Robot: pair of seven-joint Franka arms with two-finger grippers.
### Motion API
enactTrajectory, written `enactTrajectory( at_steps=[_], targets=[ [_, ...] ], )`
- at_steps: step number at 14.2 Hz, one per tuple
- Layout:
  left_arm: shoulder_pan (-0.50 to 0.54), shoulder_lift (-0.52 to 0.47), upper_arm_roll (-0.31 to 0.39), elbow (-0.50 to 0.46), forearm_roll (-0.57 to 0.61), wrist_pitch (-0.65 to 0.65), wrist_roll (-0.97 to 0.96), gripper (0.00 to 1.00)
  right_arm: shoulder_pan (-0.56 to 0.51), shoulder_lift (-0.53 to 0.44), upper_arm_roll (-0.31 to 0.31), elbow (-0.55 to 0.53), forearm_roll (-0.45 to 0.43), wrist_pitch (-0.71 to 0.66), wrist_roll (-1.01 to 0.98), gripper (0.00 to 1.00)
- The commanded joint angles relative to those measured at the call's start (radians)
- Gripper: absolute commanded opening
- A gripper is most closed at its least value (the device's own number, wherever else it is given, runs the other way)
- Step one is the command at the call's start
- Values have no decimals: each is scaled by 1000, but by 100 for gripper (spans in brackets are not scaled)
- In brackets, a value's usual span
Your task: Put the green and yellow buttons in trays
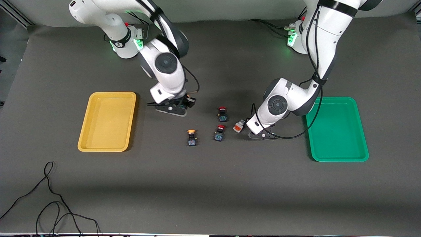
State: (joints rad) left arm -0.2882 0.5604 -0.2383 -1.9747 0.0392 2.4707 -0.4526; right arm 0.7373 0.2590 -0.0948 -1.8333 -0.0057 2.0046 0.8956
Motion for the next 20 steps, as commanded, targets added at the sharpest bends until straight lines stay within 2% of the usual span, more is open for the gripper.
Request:
enactTrajectory(
  at_steps=[1,4,7,9,11,14,16,18,20],
  targets=[
    [-2,-95,7,-1,18,-57,-67,0,-4,-1,-104,129,39,-160,-185,39],
    [37,-212,11,83,18,-318,-52,0,-4,-43,-326,89,88,-175,-513,39],
    [79,-299,13,225,19,-617,-49,0,-3,-87,-526,23,92,-164,-800,39],
    [132,-319,13,336,30,-793,6,0,-1,-93,-650,-15,92,-132,-994,39],
    [210,-320,13,422,57,-924,135,0,1,-107,-744,-97,92,-40,-1133,39],
    [387,-342,13,404,70,-951,395,0,-3,-148,-789,-367,93,289,-1233,39],
    [467,-335,11,392,86,-935,481,0,-27,-123,-790,-493,111,495,-1308,39],
    [515,-339,11,293,100,-827,523,0,-42,-42,-789,-504,215,525,-1391,39],
    [576,-350,11,150,100,-661,589,0,-42,56,-784,-501,378,574,-1536,39]
  ],
)
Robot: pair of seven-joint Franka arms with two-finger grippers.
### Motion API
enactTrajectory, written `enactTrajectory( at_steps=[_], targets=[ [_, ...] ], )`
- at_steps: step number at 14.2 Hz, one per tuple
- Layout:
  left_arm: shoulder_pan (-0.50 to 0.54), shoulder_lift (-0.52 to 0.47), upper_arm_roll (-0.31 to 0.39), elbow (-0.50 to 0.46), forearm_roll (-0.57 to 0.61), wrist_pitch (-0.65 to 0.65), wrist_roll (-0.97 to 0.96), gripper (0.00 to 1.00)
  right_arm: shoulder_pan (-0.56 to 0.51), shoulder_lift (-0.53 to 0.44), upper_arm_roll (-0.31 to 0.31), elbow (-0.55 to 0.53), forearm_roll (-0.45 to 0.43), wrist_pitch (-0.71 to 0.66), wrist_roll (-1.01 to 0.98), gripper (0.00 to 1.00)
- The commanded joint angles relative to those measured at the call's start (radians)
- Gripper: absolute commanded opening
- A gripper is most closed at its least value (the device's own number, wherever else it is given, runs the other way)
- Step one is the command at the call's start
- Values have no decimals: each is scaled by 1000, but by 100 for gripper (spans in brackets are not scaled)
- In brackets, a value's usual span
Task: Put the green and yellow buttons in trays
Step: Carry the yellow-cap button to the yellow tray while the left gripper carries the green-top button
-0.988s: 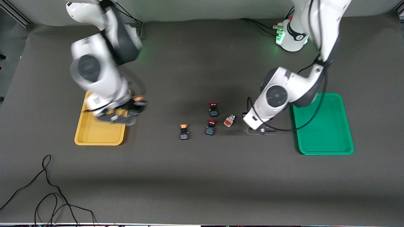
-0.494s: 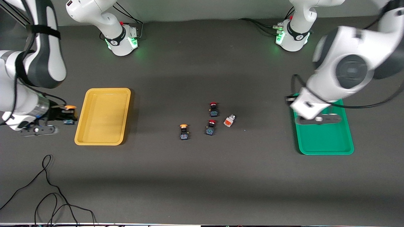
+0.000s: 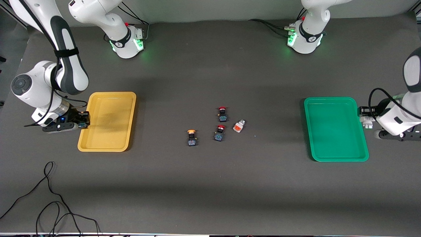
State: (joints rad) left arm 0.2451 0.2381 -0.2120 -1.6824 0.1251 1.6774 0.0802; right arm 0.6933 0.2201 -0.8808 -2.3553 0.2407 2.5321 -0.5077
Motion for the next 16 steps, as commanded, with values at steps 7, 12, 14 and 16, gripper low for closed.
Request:
enactTrajectory(
  at_steps=[7,12,14,16],
  targets=[
    [192,-11,-14,-580,14,767,148,0,11,219,9,54,459,47,-379,100],
    [241,85,-12,-620,21,927,205,0,15,206,0,239,354,-185,-254,100],
    [273,121,-14,-622,22,973,220,0,15,208,3,382,203,-321,-85,100],
    [273,130,-14,-625,21,976,219,0,26,222,17,523,143,-467,47,100]
  ],
)
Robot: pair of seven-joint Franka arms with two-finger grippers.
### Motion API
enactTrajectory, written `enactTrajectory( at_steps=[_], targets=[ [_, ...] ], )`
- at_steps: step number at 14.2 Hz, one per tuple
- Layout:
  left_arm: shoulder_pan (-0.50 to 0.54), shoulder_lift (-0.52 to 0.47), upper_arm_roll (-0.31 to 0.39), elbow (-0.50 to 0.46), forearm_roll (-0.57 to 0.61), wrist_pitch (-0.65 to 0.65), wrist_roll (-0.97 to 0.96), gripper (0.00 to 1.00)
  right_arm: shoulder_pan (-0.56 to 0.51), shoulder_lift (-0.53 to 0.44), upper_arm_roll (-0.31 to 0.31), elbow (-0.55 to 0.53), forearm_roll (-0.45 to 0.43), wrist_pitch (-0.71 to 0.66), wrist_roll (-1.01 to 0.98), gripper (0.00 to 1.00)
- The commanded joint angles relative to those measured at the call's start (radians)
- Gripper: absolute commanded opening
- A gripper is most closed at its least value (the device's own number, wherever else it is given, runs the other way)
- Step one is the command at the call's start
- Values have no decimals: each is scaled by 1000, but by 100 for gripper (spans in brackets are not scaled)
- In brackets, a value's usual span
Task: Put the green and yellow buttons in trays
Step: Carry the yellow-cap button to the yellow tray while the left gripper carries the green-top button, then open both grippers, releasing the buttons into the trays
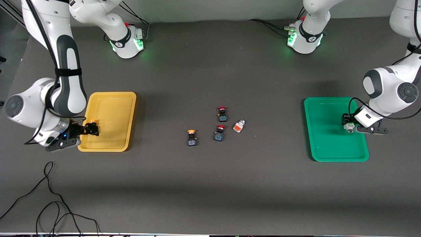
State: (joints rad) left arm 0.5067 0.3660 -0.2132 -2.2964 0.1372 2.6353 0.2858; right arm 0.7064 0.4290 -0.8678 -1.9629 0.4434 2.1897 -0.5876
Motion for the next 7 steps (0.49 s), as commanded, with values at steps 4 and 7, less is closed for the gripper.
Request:
enactTrajectory(
  at_steps=[4,7],
  targets=[
    [15,24,-12,-6,8,23,15,100,189,68,21,231,-60,-163,423,100],
    [6,-45,-18,-1,8,-39,7,100,252,152,119,327,-46,-159,663,100]
  ],
)
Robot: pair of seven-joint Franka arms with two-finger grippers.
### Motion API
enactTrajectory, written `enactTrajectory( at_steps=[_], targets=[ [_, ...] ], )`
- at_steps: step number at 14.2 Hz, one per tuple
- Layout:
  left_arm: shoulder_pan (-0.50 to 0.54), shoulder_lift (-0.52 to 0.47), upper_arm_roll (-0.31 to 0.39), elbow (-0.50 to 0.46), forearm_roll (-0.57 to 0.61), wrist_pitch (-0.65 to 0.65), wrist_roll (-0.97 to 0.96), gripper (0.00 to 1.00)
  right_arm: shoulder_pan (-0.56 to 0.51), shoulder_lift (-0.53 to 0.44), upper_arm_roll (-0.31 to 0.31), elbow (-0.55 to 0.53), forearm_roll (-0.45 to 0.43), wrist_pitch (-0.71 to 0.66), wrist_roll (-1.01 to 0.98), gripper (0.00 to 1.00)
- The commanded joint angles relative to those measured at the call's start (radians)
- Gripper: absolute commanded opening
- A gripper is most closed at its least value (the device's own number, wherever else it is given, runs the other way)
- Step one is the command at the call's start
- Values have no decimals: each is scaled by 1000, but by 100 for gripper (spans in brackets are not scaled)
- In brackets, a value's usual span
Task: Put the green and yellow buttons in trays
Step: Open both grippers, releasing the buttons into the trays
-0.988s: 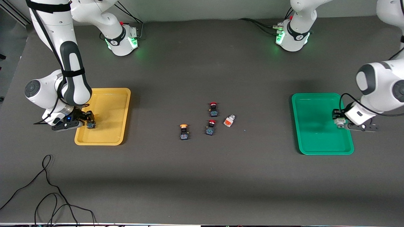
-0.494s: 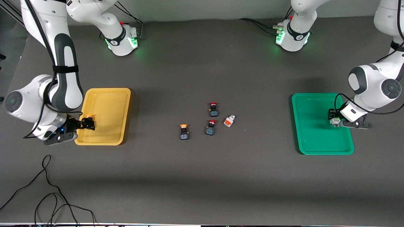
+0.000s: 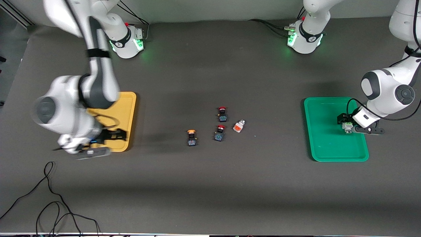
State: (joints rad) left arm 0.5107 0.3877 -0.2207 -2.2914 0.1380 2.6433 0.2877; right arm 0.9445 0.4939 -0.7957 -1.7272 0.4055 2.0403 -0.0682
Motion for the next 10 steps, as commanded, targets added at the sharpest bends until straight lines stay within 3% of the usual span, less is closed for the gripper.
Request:
enactTrajectory(
  at_steps=[1,3,5,8,10],
  targets=[
    [-3,-111,-17,7,5,-115,2,100,14,125,106,141,-8,-3,244,100],
    [-18,-202,-57,79,-4,-312,1,100,14,230,197,274,-8,-2,438,100],
    [-34,-260,-97,226,-41,-603,-24,100,14,282,242,351,-10,-2,559,100],
    [-79,-250,-118,536,-77,-998,-71,100,16,296,266,321,-10,79,567,100],
    [-133,-242,-118,625,-98,-1098,-135,100,31,319,285,260,-10,177,564,100]
  ],
)
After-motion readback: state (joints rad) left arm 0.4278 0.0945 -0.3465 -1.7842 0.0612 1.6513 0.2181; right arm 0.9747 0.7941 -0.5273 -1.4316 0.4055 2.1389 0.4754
